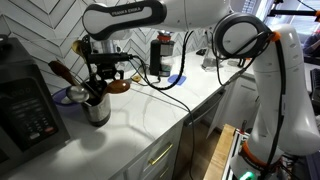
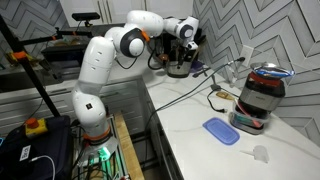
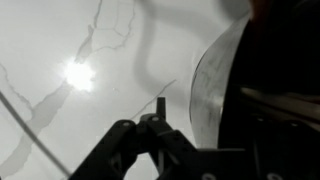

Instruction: Move the silver object forward

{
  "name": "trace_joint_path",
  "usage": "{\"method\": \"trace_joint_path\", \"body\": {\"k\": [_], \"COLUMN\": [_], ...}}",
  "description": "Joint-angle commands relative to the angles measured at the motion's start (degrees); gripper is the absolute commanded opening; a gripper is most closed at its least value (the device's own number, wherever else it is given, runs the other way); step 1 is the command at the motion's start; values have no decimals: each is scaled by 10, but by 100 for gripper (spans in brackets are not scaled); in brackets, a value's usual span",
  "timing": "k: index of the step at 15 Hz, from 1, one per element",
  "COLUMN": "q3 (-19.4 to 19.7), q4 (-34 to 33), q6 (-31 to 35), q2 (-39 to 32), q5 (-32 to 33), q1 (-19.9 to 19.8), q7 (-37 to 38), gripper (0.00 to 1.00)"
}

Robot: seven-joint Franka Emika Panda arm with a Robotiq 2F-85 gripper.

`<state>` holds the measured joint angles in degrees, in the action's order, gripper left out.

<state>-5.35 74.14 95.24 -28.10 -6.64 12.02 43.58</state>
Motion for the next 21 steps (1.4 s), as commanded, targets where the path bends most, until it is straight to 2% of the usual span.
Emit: {"method": "trace_joint_path", "body": {"k": [1,4,5,6,12,18,21], "q3": [10,11,12,12,9,-2,-10], "q4": [-1,-6,-6,-7,6,130,170], "q6": [2,-4,-4,-3,14,103,73], "q2": [-5,-9,-9,-9,6,114,157], "q5": [1,6,6,7,7,-11,-42], "q1": [9,11,11,12,10,-9,-20], "q7": [13,13,13,14,-5,-146,-217], "gripper": [33,9,2,0,1,1,1]}}
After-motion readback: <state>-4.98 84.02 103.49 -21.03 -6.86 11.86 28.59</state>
